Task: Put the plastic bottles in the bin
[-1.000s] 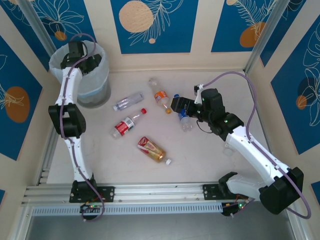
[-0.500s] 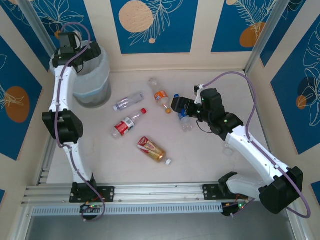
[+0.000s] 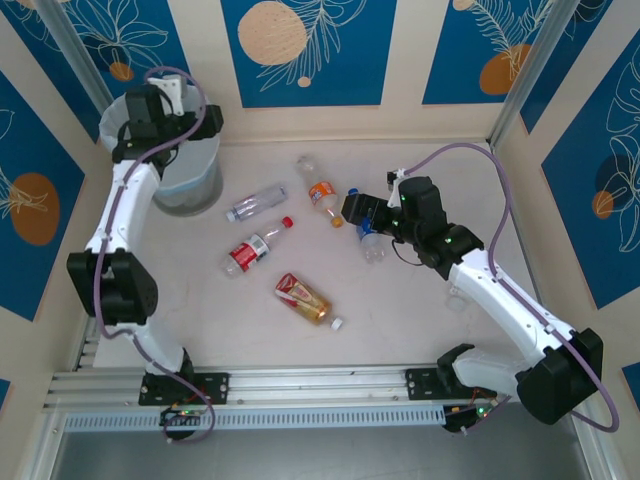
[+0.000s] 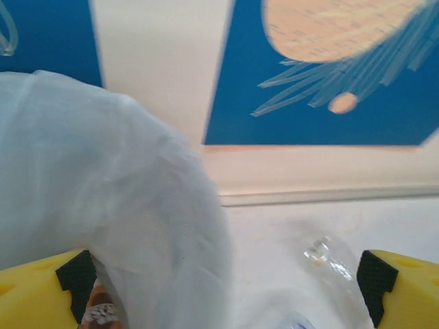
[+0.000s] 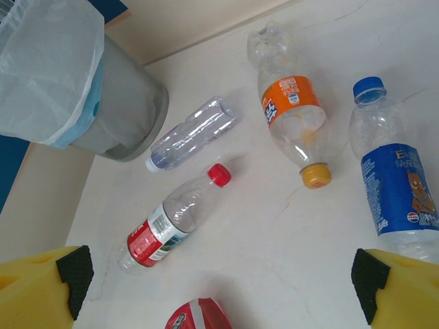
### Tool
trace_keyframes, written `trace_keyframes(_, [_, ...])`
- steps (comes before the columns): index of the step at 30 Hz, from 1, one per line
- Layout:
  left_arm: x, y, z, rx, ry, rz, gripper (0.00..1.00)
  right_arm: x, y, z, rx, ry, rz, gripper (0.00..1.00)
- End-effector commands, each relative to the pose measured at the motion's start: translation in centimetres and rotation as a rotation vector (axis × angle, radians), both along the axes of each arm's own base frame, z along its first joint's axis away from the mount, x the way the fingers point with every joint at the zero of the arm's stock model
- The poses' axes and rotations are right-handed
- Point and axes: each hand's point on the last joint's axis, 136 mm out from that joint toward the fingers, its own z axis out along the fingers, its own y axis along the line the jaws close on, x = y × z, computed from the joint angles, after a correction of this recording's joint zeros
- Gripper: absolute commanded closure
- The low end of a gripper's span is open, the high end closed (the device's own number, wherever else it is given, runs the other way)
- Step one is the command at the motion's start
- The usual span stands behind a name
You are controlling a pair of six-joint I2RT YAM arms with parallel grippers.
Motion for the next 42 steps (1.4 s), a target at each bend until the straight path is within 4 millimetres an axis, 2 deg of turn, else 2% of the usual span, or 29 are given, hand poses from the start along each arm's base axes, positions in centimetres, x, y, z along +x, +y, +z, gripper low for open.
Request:
trace_keyframes(1, [-3.1, -3.4, 3.0, 0.059, -0.135, -0.095, 0.01, 0.6, -0.4, -0.5, 0.005, -0.005, -0.033, 0.01])
trace_keyframes(5, [-6.4, -6.5, 1.2, 0.134, -0.141, -0.138, 0.01, 0.6, -0.5, -1.2, 0.006, 0.009, -0.036, 0.00])
trace_keyframes(9, [-8.5, -8.2, -1.1, 0.181, -0.119, -0.192, 0.01, 0.7, -0.4, -1.5, 0.017, -0.001, -0.036, 0.00])
trace_keyframes(15, [-10.5, -8.8, -6.4, 0.208, 0.021, -0.229, 0.01, 1.0, -0.5, -1.9, 0.022, -0.005, -0.052, 0.00])
trace_keyframes(18, [-11.3, -8.2, -9.6, 0.268, 0.141, -0.217, 0.01, 1.1, -0.7, -1.8, 0.014, -0.011, -0.058, 0.01])
trace_keyframes(21, [-12.4, -8.2, -11.9, 0.289, 0.209, -0.242, 0.01, 1.3, -1.0, -1.8, 0.010, -0.016, -0.069, 0.01])
trace_keyframes(26, [-15.1, -10.9, -13.7, 0.216, 0.238, -0.429, 0.01, 1.7, -1.2, -2.0, 0.012, -0.012, -0.084, 0.01])
trace_keyframes(33, [-17.2, -10.3, -18.2, 0.443, 0.369, -0.481, 0.01, 2.2, -1.0, -2.1, 0.023, -0.004, -0.081, 0.01])
trace_keyframes(37, [-18.5, -12.3, -20.4, 0.446, 0.440, -0.602, 0.01, 2.5, -1.0, -2.1, 0.023, 0.001, -0.083, 0.01])
trace_keyframes(42, [-18.4, -11.0, -23.6, 0.569, 0.585, -0.578, 0.01, 2.8, -1.0, -2.2, 0.030, 0.009, -0.086, 0.01])
